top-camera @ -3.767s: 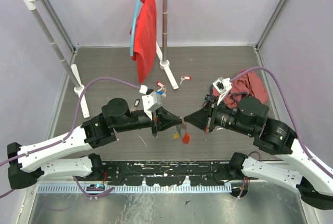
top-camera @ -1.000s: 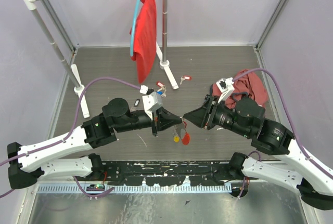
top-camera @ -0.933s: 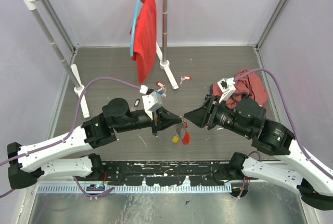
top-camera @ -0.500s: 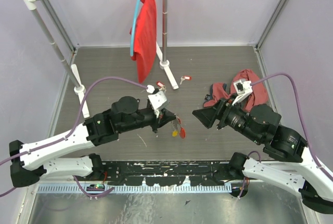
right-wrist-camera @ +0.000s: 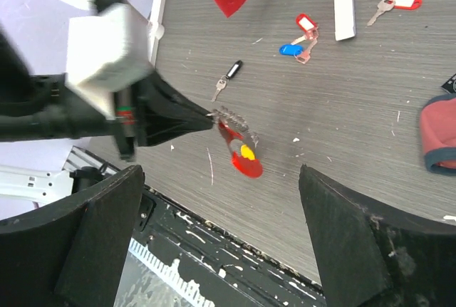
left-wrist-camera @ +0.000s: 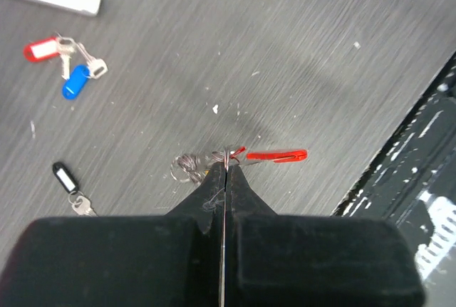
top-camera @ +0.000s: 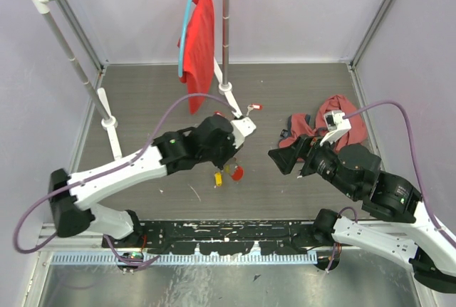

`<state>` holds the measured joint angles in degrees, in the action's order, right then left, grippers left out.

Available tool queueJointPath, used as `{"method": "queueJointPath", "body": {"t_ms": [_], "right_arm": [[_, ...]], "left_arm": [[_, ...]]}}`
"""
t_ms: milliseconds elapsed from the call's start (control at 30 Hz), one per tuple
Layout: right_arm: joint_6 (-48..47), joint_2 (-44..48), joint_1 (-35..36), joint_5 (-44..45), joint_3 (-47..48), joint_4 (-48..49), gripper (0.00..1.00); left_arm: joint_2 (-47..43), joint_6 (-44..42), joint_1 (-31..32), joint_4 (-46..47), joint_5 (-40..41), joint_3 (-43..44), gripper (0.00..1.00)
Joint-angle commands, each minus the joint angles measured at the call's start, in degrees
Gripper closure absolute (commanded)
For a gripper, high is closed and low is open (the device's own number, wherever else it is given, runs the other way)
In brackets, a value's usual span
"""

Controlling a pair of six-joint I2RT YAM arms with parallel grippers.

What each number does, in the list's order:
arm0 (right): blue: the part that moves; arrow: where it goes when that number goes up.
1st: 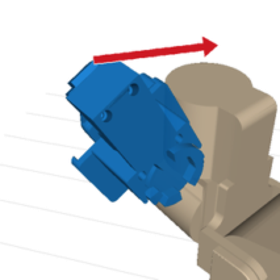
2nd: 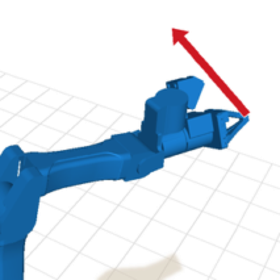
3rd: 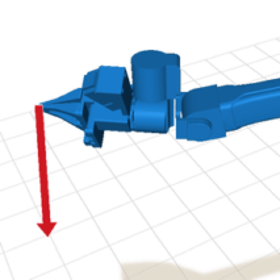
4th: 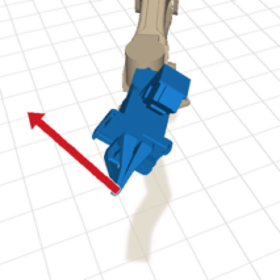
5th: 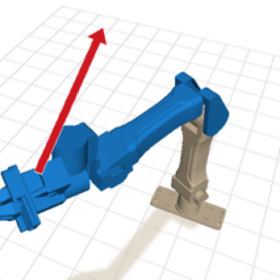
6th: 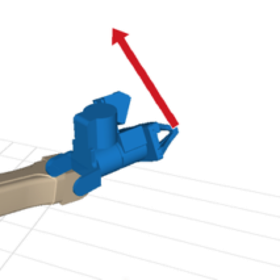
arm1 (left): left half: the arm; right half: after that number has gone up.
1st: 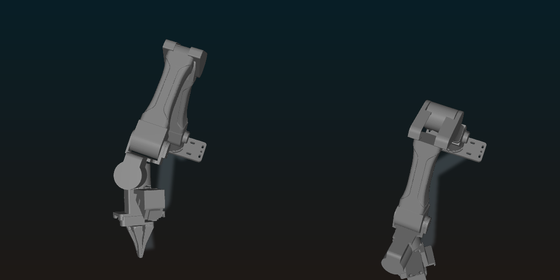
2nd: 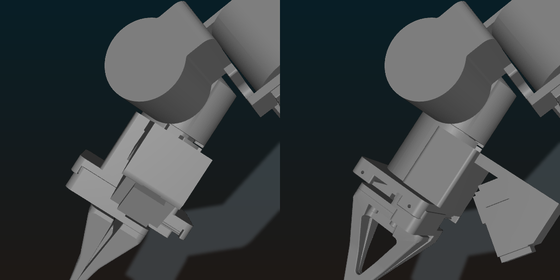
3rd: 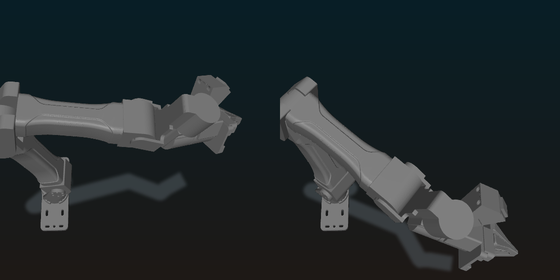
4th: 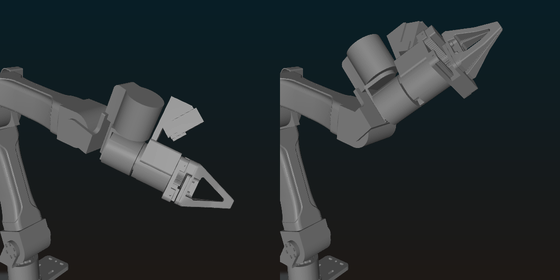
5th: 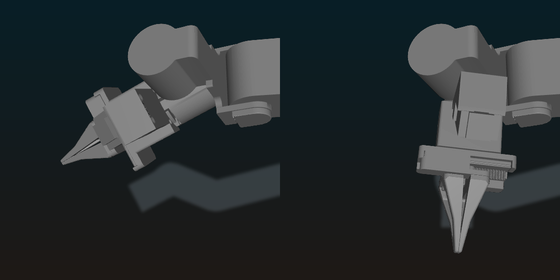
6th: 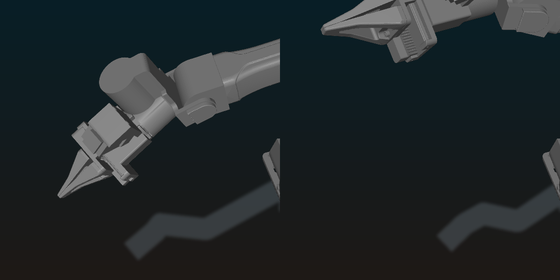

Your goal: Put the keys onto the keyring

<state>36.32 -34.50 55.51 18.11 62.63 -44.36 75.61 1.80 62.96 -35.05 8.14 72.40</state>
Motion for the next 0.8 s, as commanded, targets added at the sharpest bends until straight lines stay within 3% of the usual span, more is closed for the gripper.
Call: {"method": "queueJointPath", "body": {"t_ms": [0, 300, 533, 633, 767], "right_arm": [[0.36, 0.38, 0.09, 2.24, 2.43, -0.04, 0.05], [2.62, 3.21, 0.05, 3.05, 1.32, -1.46, 0.04], [6.54, 4.59, 0.05, 8.2, 0.37, -4.97, 0.02], [5.15, 4.25, 0.07, 10.7, -0.63, -5.85, 0.0], [2.12, 3.36, 0.13, 12.55, -1.36, -6.81, 0.0]], "left_arm": [[8.16, -2.68, -1.75, -2.9, -3.26, 3.79, 1.0], [24.0, -6.12, -3.67, 1.62, -5.58, 10.57, 1.0], [28.15, -6.15, -5.32, 4.53, -7.35, 12.7, 0.7], [26.53, -5.58, -5.66, 6.38, -7.62, 11.46, 0.54], [21.63, -4.17, -5.98, 7.76, -7.71, 8.37, 0.43]]}}
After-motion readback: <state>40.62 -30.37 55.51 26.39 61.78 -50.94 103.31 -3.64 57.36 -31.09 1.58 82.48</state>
